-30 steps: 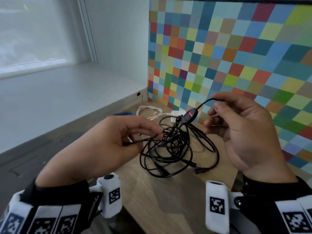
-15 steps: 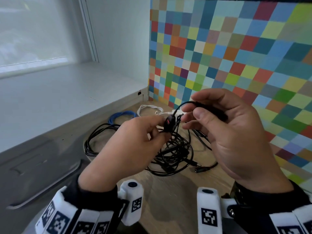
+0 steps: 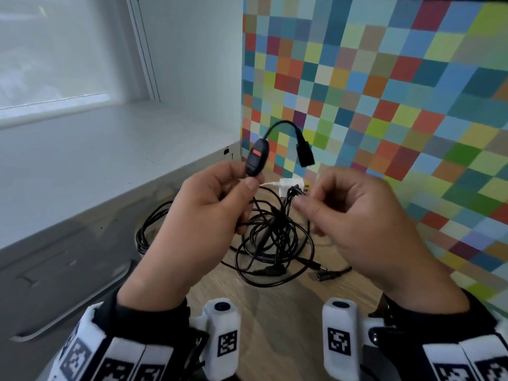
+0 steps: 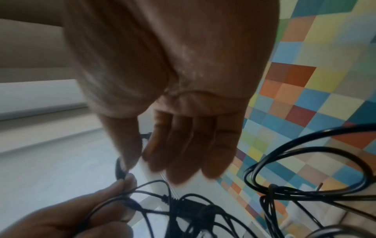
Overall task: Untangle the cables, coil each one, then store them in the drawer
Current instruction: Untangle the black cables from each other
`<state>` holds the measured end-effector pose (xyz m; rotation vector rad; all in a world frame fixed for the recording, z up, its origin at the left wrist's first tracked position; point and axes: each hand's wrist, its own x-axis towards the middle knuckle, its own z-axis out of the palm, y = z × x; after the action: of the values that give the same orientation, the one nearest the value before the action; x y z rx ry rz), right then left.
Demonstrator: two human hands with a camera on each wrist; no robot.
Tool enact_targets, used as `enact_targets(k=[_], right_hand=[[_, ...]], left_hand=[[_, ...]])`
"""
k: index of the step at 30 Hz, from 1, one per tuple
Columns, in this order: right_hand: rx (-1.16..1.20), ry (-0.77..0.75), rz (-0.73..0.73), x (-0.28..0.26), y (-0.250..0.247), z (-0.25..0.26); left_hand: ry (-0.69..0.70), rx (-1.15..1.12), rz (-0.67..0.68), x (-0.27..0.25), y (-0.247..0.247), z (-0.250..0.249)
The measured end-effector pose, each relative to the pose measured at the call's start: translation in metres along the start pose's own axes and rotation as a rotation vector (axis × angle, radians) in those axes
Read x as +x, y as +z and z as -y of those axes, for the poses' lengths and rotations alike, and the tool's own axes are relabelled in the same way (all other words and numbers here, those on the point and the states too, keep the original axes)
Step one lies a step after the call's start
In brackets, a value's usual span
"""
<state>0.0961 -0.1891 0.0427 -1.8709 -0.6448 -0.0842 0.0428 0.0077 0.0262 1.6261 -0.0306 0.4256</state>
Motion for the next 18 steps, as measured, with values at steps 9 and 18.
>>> enact_targets(k=[9, 18], right_hand=[[-0.203, 0.048, 0.084, -0.004, 0.019, -0.003], [0.015, 0.000, -0.059, 0.001, 0.012, -0.007]], left_hand=[[-0.071, -0.238, -0.073, 0.000, 0.001, -0.010], [-0.042, -0.323, -0.191, 0.002, -0.005, -0.010]])
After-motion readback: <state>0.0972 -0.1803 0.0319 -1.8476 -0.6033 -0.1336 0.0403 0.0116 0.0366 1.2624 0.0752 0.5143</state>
